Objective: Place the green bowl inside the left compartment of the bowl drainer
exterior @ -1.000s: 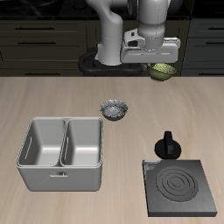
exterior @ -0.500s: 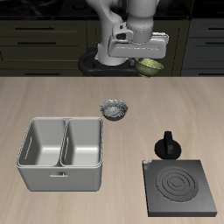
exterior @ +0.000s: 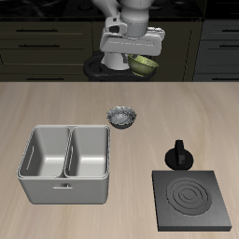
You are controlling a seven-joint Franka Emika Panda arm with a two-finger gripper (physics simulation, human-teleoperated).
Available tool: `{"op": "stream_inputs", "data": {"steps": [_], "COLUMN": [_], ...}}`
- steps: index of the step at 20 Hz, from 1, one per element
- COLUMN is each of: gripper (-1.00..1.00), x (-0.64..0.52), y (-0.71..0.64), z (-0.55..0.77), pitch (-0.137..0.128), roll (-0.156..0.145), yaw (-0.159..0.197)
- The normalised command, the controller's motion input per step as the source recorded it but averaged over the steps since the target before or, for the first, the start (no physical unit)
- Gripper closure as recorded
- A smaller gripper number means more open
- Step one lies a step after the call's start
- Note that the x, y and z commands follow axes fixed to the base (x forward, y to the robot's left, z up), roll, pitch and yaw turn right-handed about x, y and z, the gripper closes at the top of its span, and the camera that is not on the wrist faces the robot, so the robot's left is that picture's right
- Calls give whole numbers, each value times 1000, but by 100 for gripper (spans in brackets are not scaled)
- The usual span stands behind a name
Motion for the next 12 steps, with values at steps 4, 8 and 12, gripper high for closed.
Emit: {"op": "stream_inputs", "data": {"steps": [4, 8, 12], "gripper": [100, 100, 100], "x": [-78, -62, 16], "y": [-453, -392, -409], "z": [112, 55, 174], "pitch": [-3, 4, 3], "roll": [-36, -58, 8], "yaw": [0, -13, -44]}}
